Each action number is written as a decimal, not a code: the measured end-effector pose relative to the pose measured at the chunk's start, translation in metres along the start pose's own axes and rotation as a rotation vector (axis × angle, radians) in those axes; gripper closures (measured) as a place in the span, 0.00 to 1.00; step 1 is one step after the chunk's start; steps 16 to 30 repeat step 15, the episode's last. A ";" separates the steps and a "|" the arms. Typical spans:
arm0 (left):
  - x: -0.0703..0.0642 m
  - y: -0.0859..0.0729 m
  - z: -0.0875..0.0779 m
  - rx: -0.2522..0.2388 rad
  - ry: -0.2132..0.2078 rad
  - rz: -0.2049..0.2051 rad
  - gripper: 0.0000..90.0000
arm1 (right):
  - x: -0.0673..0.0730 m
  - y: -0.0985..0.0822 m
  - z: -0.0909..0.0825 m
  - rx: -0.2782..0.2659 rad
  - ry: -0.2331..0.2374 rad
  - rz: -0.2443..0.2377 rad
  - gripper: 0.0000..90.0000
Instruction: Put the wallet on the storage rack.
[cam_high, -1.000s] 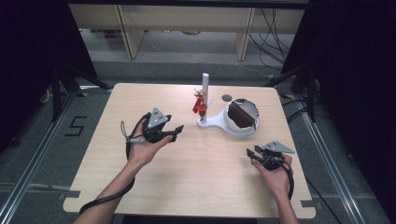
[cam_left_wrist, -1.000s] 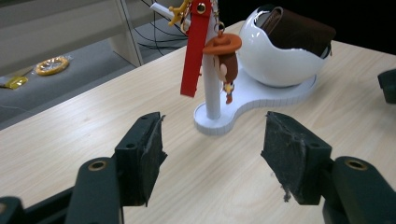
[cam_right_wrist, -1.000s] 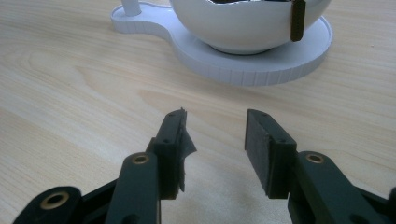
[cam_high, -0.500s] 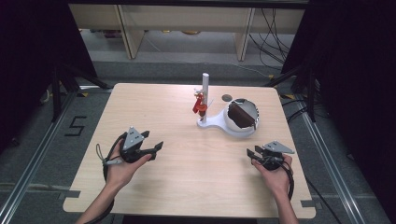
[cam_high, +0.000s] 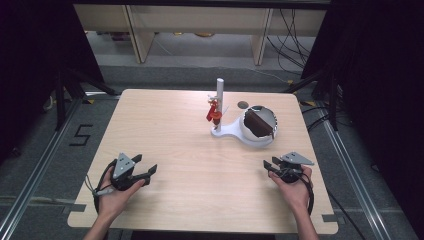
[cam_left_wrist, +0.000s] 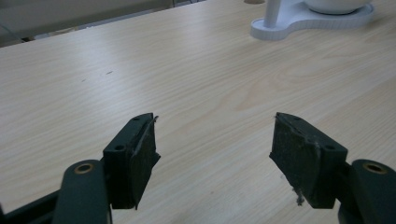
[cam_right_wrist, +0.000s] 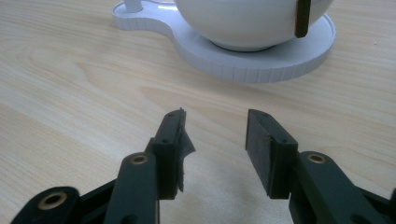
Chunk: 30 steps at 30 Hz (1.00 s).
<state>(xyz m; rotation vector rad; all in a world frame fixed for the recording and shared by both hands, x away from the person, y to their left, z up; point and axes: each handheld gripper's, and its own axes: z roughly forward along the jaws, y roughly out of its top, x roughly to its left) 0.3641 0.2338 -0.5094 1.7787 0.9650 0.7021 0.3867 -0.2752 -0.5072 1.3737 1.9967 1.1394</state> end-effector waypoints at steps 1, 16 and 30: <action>0.001 -0.002 0.000 -0.006 0.000 -0.010 0.33 | 0.000 0.000 0.000 0.001 -0.008 -0.006 0.65; 0.007 -0.017 -0.005 -0.025 0.034 -0.065 0.32 | -0.001 -0.003 -0.001 -0.002 0.010 0.003 0.64; 0.007 -0.017 -0.005 -0.025 0.034 -0.065 0.32 | -0.001 -0.003 -0.001 -0.002 0.010 0.003 0.64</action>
